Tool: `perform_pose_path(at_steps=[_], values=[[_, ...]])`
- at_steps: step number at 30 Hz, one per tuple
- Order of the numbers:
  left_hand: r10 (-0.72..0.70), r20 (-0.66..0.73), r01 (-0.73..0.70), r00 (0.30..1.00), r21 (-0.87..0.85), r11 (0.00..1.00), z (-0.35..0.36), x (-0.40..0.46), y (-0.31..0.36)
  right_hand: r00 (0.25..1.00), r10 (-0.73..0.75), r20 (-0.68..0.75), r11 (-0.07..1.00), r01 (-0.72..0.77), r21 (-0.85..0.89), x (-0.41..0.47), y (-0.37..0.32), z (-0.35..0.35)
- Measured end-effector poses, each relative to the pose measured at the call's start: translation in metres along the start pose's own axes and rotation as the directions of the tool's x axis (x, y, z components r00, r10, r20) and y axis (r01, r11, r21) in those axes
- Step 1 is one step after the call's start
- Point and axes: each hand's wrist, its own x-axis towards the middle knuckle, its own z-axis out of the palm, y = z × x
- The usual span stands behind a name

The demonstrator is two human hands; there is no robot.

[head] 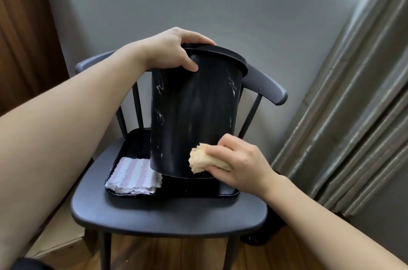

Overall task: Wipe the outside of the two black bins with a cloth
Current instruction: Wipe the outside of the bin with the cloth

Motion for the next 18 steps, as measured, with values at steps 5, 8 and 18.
perform_pose_path(at_steps=[5,8,18], values=[[-0.010,-0.006,0.010,1.000,-0.019,1.000,-0.001,-0.001,-0.001,0.977,0.127,-0.170,0.988,-0.140,-0.064,0.024,0.007,-0.008],[-0.010,-0.004,0.010,1.000,-0.028,1.000,0.000,-0.001,-0.002,0.959,0.187,-0.213,0.980,-0.196,-0.025,0.028,0.006,-0.004],[-0.010,0.002,0.010,1.000,-0.019,1.000,0.001,-0.001,0.004,0.998,-0.053,-0.013,0.995,0.052,-0.086,0.005,0.001,0.001]])
